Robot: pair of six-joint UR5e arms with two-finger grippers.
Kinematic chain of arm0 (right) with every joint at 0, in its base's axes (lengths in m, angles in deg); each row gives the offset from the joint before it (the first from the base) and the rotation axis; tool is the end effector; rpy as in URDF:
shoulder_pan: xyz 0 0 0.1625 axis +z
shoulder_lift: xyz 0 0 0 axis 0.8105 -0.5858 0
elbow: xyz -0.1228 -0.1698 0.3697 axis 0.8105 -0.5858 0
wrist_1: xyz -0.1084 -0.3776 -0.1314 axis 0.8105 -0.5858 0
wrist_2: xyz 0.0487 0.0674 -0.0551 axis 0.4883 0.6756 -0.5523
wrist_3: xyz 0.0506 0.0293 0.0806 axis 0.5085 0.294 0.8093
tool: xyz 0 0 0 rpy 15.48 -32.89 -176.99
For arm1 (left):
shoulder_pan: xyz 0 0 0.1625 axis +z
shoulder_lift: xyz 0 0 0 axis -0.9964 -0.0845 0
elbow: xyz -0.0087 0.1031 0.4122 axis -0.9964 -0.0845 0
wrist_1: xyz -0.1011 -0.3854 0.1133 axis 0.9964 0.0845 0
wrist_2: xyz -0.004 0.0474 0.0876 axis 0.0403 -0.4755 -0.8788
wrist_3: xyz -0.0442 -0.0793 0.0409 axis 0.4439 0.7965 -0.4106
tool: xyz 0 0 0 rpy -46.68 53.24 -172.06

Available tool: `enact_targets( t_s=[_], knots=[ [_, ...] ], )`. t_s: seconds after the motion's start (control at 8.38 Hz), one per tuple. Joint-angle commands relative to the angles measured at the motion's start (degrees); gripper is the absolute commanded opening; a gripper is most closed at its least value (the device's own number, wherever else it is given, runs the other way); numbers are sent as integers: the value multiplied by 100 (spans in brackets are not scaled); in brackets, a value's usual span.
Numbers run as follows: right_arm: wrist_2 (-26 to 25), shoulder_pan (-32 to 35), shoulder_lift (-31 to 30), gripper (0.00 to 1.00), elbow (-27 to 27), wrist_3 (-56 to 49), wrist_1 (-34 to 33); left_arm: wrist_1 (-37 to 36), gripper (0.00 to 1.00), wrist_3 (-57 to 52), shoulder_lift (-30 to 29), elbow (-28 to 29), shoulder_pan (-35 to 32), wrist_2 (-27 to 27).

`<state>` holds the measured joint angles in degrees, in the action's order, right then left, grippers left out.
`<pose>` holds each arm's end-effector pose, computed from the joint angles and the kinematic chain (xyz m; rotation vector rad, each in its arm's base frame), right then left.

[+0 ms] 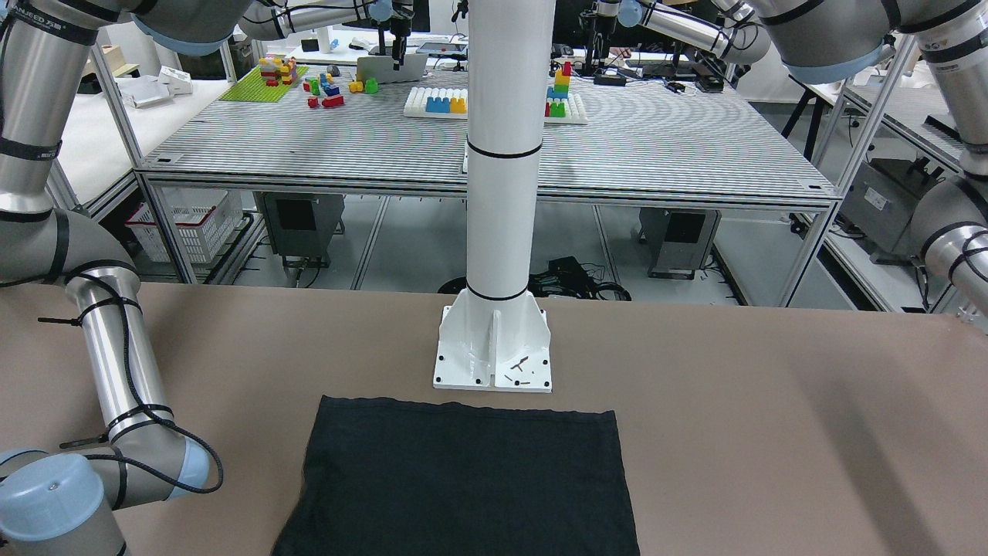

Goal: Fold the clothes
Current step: 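Move the right gripper over the shirt shoulder nearest it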

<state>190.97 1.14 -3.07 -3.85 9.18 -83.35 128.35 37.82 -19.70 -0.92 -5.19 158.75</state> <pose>-0.3250 -0.6297 0.4244 0.3871 -0.9682 0.1379 -0.1204 -0.5679 0.5934 0.5416 0.1202 0.1770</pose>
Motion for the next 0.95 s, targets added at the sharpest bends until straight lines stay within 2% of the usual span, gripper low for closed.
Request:
enact_targets(
  t_s=[0.0,0.24,0.48,0.72,0.84],
  knots=[
    [-33,-516,392,0,547,745,-495,17,95,1,33,7,0,2],
    [-312,-842,744,0,495,1029,-697,8,94,10,33,59,26,2],
    [-1005,-1062,1043,0,434,1031,-1110,17,94,1,34,94,26,2],
    [-1088,-1081,1307,0,13,1013,-1130,8,94,1,42,103,26,11],
    [-1088,-1081,1212,0,11,961,-1103,8,94,10,34,103,26,11]
  ],
)
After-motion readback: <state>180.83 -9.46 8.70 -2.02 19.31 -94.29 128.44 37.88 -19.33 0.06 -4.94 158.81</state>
